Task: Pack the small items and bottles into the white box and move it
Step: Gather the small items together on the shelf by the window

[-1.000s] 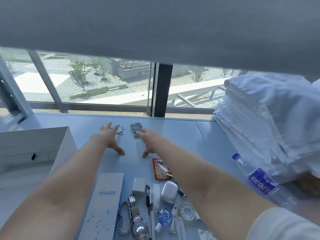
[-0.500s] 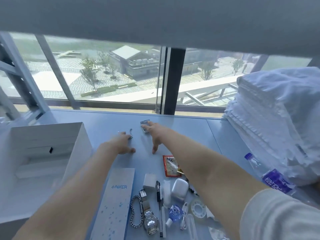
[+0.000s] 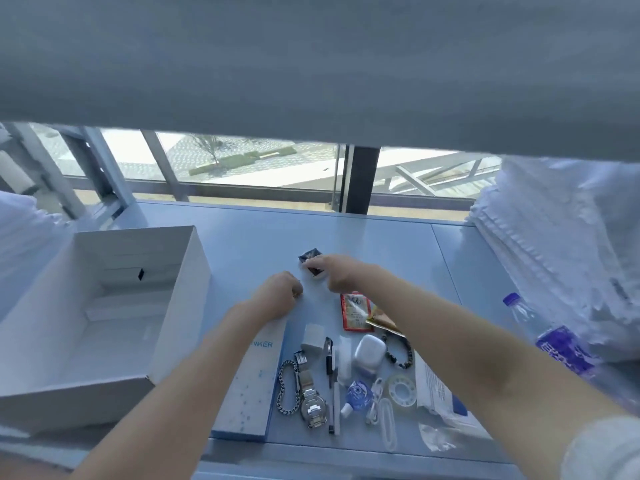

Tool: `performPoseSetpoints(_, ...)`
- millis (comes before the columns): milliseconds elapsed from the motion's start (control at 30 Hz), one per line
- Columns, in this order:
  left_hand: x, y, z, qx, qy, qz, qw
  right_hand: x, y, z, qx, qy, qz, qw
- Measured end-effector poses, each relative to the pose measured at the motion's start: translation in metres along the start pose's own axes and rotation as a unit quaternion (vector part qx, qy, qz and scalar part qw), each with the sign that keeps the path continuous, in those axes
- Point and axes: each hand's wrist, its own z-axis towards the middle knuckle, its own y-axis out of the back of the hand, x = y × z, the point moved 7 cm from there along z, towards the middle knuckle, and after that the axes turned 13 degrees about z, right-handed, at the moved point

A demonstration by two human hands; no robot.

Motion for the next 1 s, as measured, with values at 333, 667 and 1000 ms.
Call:
performPoseSetpoints(333,-0.036,-0.015,-0.032,0.056,-0.039,0.013,0.998,0.002,-0.026,-0.061,-0.01,-0.008,0.035,0.999)
performPoseSetpoints(667,-0.044,0.001,-0.066,0.017,-0.068,0.064,0.995,0.016,-0.043,-0.09,-0.032,-0.011,0.096,0.995)
performPoseSetpoints(1000,-0.081,0.022,-0.09,-0.053,-0.097,0.04,0.993,0.001,-0.032,-0.121,-0.112,0.025,0.089,0.989)
